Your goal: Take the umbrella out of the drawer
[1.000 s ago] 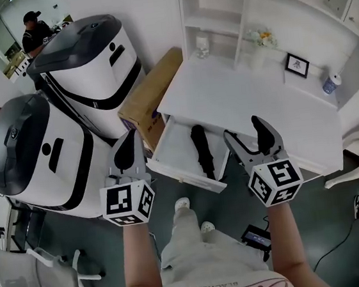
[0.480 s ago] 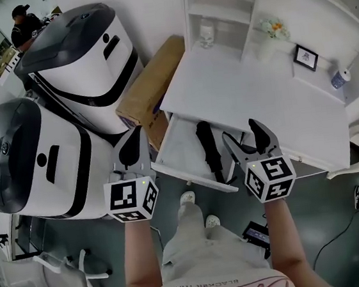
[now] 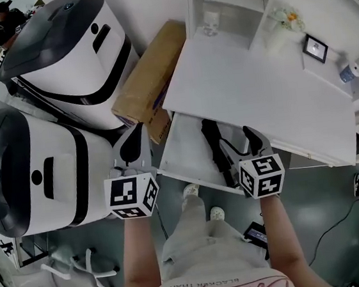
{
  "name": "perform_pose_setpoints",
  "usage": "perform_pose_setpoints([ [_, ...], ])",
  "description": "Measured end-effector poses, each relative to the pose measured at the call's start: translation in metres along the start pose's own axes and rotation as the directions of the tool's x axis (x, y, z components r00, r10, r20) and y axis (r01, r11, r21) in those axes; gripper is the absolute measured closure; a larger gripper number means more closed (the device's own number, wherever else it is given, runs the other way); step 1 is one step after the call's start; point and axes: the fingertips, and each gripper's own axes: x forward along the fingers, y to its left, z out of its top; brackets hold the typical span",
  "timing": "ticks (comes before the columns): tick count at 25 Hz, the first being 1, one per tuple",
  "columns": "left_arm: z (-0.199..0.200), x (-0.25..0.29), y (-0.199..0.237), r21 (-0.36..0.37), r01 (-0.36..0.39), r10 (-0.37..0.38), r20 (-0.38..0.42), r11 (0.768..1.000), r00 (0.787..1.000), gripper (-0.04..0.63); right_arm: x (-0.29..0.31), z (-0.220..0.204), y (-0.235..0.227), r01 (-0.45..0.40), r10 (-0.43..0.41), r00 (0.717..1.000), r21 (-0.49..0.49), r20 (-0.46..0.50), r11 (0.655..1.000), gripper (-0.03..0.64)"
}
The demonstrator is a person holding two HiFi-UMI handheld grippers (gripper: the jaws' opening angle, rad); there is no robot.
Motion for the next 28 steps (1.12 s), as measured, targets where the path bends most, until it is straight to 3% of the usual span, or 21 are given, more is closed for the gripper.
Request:
perform_pose_setpoints([
  [10,-0.037,0.045,0.020,-0.044,0.064,-0.067,-0.084,0.997,0.994,0.586,0.061,-0.070,0.007,-0.007,0.015,0.971,0.036,-0.240,0.999,0.302],
  [21,-0.066,0.071,0.035,-0.076,0.080,-0.090,-0.140,0.994,0.986,0.586,0.102,-0.150,-0.003,0.032,0.011,0.894,0.087,-0.448,0.996,0.302],
  [28,-0.082,0.086,0.041,-0.098,0.097,-0.113,-0.166,0.990,0.980,0.586,0.133,-0.192,-0.009,0.058,-0.015,0.832,0.060,-0.555,0.997,0.302],
])
